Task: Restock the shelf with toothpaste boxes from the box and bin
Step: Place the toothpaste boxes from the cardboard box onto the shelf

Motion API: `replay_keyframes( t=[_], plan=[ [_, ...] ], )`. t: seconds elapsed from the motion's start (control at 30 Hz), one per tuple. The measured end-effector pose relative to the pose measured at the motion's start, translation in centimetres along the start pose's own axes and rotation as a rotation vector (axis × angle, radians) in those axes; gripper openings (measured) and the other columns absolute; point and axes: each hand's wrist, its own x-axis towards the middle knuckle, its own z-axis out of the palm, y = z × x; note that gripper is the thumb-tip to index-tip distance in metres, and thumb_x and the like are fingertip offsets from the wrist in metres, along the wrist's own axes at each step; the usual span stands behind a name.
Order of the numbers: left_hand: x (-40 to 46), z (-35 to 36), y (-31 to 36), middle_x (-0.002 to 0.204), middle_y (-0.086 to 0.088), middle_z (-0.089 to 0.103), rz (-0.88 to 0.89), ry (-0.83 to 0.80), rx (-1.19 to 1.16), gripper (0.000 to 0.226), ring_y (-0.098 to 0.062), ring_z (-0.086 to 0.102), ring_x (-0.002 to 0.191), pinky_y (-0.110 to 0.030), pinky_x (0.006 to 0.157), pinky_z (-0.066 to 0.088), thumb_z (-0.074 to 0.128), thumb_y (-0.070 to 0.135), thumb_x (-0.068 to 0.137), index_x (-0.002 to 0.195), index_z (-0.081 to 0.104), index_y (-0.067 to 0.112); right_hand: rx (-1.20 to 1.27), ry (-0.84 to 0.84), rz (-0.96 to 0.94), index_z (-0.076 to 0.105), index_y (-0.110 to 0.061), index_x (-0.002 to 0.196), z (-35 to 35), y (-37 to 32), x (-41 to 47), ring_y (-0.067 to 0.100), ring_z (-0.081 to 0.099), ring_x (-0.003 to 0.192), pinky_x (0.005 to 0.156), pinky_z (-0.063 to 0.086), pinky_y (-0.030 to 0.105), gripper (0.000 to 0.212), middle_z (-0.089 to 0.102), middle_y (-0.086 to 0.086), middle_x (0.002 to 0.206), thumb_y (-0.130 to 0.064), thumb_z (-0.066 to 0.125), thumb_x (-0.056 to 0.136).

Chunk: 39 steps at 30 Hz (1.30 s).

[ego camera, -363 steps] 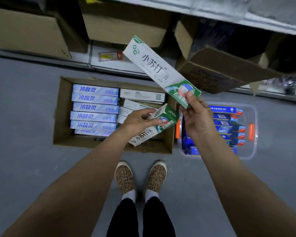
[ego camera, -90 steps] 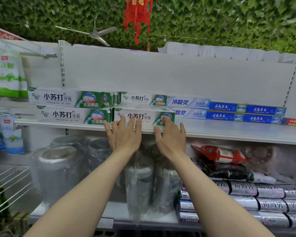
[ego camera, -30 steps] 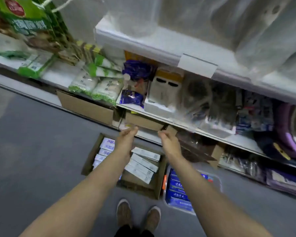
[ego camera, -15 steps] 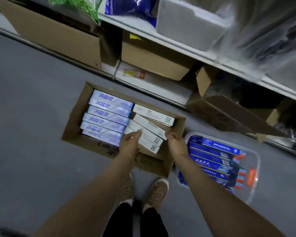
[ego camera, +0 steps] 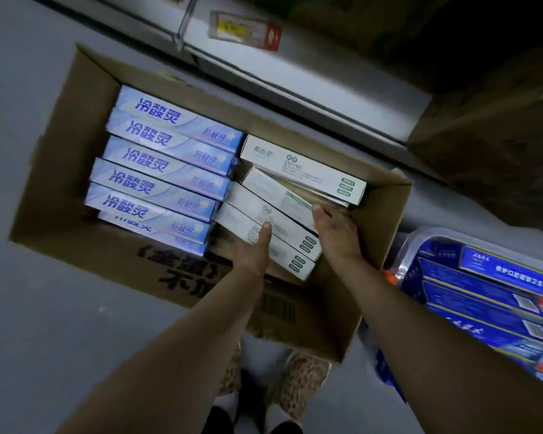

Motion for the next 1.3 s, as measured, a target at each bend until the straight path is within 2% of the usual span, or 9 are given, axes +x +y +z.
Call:
replay_keyframes(
  t=[0.07, 0.23, 0.43, 0.53, 0.63, 0.93, 1.07, 1.17, 1.3],
  plan=[
    [0.4, 0.5, -0.4, 0.145, 0.004, 0.053, -0.056, -0.004, -0.080, 0.106, -0.027, 0.049, 0.134, -0.051, 0.113, 0.039, 0.077, 0.075, 0.060, 0.149, 0.040, 0.030, -0.035, 0.003, 0.012, 0.061, -0.025, 0.129, 0.8, 0.8, 1.4, 0.029, 0.049, 0.130, 0.112, 0.037, 0.047, 0.083, 0.059, 0.005, 0.138, -0.078, 0.023, 0.078],
    [1.0, 1.3, -1.1, 0.125, 0.007, 0.059, -0.115, -0.044, -0.166, 0.040, -0.019, 0.054, 0.118, -0.040, 0.105, 0.043, 0.062, 0.053, 0.093, 0.124, 0.053, 0.031, -0.199, -0.040, 0.043, 0.053, -0.025, 0.142, 1.8, 0.9, 2.4, 0.031, 0.037, 0.139, 0.118, 0.024, 0.046, 0.099, 0.049, 0.008, 0.148, -0.083, 0.008, 0.076],
    [0.3, 0.3, -1.6, 0.141, -0.003, 0.056, -0.163, -0.027, -0.259, 0.068, -0.028, 0.052, 0.129, -0.044, 0.099, 0.044, 0.058, 0.063, 0.088, 0.141, 0.051, 0.021, -0.149, -0.161, 0.116, 0.064, -0.024, 0.131, 1.1, 0.8, 1.4, 0.029, 0.043, 0.134, 0.116, 0.032, 0.044, 0.069, 0.055, 0.007, 0.140, -0.073, 0.034, 0.093],
    [0.1, 0.4, -1.5, 0.140, -0.002, 0.057, -0.162, -0.044, -0.277, 0.066, -0.023, 0.055, 0.115, -0.041, 0.094, 0.046, 0.060, 0.061, 0.088, 0.140, 0.049, 0.021, 0.119, -0.184, 0.235, 0.059, -0.026, 0.119, 0.6, 0.5, 0.6, 0.019, 0.068, 0.095, 0.076, 0.058, 0.034, 0.057, 0.067, 0.001, 0.112, -0.071, 0.057, 0.085],
    [0.2, 0.4, -1.4, 0.141, -0.003, 0.056, -0.184, -0.034, -0.242, 0.073, -0.024, 0.054, 0.120, -0.041, 0.095, 0.045, 0.063, 0.061, 0.086, 0.144, 0.046, 0.020, 0.146, -0.225, 0.224, 0.051, -0.024, 0.118, 0.0, 0.4, 0.5, 0.011, 0.070, 0.076, 0.050, 0.050, 0.021, 0.053, 0.069, -0.003, 0.094, -0.061, 0.069, 0.085],
    [0.6, 1.2, -1.3, 0.139, -0.006, 0.057, -0.224, 0.074, -0.236, 0.071, -0.019, 0.054, 0.094, -0.034, 0.069, 0.043, 0.064, 0.059, 0.089, 0.145, 0.045, 0.018, 0.117, -0.210, 0.180, 0.046, -0.024, 0.141, 0.0, 0.7, 0.5, 0.015, 0.070, 0.089, 0.074, 0.061, 0.035, 0.085, 0.069, 0.000, 0.113, -0.055, 0.084, 0.072],
    [-0.2, 1.6, -1.1, 0.130, -0.011, 0.061, -0.241, 0.158, -0.170, 0.061, -0.028, 0.060, 0.100, -0.039, 0.077, 0.050, 0.056, 0.054, 0.096, 0.141, 0.048, 0.013, -0.022, -0.231, 0.093, 0.046, -0.024, 0.145, -0.9, 0.0, -0.4, 0.018, 0.066, 0.106, 0.085, 0.056, 0.031, 0.090, 0.067, 0.001, 0.127, -0.040, 0.091, 0.069],
    [-1.5, 1.5, -0.5, 0.125, -0.016, 0.063, -0.260, 0.186, -0.156, 0.062, -0.033, 0.063, 0.098, -0.045, 0.087, 0.053, 0.055, 0.053, 0.097, 0.137, 0.051, 0.007, -0.112, -0.209, 0.071, 0.054, -0.023, 0.139, -1.9, -0.6, -1.4, 0.018, 0.066, 0.108, 0.090, 0.056, 0.032, 0.081, 0.068, 0.001, 0.126, -0.030, 0.092, 0.068],
    [-4.9, 1.4, 0.9, 0.091, -0.009, 0.062, -0.261, 0.152, -0.235, 0.059, -0.024, 0.059, 0.070, -0.034, 0.061, 0.048, 0.061, 0.048, 0.096, 0.133, 0.053, 0.004, -0.101, -0.165, 0.094, 0.071, -0.025, 0.116, -3.9, -1.8, -3.4, 0.015, 0.069, 0.093, 0.082, 0.058, 0.030, 0.047, 0.074, -0.005, 0.110, -0.033, 0.086, 0.072]
  ],
)
